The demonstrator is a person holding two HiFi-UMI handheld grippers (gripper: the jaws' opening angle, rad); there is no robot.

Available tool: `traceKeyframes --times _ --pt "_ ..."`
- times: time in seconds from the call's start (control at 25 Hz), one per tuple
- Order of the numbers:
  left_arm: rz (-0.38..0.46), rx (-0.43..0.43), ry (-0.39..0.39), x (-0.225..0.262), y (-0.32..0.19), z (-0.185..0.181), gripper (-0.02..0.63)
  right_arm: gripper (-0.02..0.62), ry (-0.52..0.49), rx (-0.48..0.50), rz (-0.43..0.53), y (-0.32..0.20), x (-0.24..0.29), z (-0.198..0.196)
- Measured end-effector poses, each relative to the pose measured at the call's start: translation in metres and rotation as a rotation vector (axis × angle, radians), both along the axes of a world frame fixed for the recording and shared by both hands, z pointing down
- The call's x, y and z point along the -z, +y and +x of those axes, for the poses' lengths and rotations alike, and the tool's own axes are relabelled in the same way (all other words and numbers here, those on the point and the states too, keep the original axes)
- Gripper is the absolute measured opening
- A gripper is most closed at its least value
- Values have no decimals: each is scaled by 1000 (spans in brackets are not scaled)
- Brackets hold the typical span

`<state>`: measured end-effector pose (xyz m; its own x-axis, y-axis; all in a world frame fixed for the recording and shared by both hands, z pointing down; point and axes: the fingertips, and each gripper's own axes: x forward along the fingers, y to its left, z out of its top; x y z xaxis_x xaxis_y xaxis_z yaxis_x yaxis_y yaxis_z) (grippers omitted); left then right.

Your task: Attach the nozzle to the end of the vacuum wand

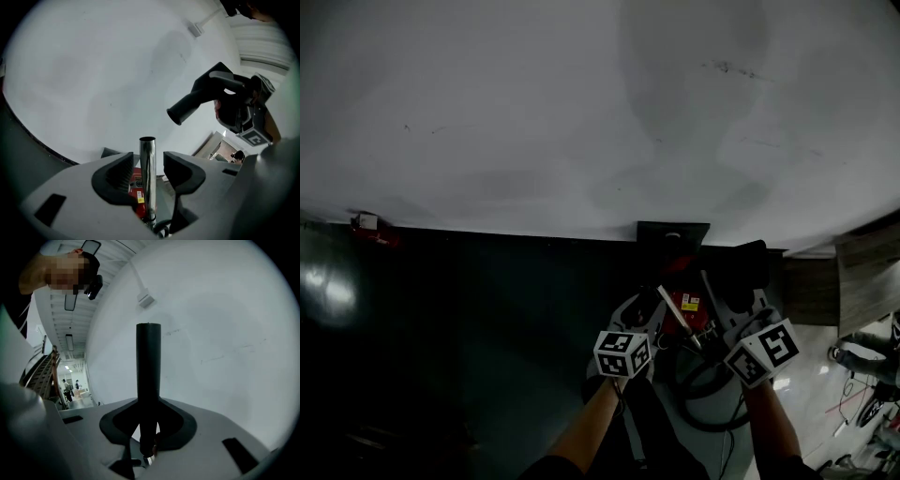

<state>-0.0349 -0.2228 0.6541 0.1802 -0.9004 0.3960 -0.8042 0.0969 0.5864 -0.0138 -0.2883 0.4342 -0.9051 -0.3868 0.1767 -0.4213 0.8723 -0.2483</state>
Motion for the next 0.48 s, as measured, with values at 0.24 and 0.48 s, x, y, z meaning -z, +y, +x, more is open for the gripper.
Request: traceKeyframes --times 0.24,0.48 --pt "-3 -14 -3 -27 -22 9 222 94 28 33 -12 -6 -16 -7" --pt "42 -9 -13 -24 -33 8 181 94 16 74 -29 -8 -16 -17"
